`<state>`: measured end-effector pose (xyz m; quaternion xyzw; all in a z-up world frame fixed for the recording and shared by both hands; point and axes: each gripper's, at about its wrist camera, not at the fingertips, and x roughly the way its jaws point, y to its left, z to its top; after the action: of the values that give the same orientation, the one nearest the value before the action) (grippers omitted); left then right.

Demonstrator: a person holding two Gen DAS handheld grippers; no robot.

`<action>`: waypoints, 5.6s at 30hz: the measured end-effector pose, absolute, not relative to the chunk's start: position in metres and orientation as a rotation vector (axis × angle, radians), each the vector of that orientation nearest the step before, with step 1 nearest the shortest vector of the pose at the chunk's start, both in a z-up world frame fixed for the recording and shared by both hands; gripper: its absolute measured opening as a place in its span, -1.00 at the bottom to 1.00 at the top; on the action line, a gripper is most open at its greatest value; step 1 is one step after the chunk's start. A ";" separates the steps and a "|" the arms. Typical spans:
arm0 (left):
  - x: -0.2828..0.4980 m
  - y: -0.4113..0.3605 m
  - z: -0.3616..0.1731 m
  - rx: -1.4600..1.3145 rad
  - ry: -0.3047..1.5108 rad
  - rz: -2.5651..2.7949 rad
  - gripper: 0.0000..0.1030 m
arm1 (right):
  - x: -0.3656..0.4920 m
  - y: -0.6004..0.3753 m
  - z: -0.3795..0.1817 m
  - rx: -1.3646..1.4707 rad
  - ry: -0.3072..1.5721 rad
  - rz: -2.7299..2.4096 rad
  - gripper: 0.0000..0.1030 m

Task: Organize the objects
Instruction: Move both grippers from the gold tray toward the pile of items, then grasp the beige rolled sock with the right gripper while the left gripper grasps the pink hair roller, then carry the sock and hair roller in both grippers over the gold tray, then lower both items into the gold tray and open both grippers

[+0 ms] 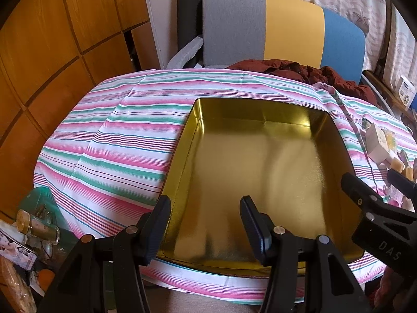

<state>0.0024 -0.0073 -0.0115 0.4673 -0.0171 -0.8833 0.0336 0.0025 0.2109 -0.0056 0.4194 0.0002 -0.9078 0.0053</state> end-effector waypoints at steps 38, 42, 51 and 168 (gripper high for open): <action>0.020 0.163 -0.017 1.803 -0.178 -3.204 0.08 | 0.067 0.496 -0.031 1.573 -0.533 -3.030 0.95; 0.019 0.183 -0.018 1.865 -0.190 -3.229 0.08 | 0.062 0.520 -0.052 1.665 -0.611 -2.940 0.60; 0.012 0.223 -0.034 2.069 -0.198 -3.215 0.09 | 0.051 0.514 -0.074 1.681 -0.489 -2.867 0.47; -0.145 -0.022 -0.065 1.560 0.125 -2.853 0.30 | -0.099 0.247 -0.034 1.305 -0.864 -2.265 0.57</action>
<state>-0.1454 -0.0219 -0.0647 0.4787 0.0382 -0.8753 -0.0562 -0.0993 0.2473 -0.0343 0.4651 -0.3079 -0.8072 0.1931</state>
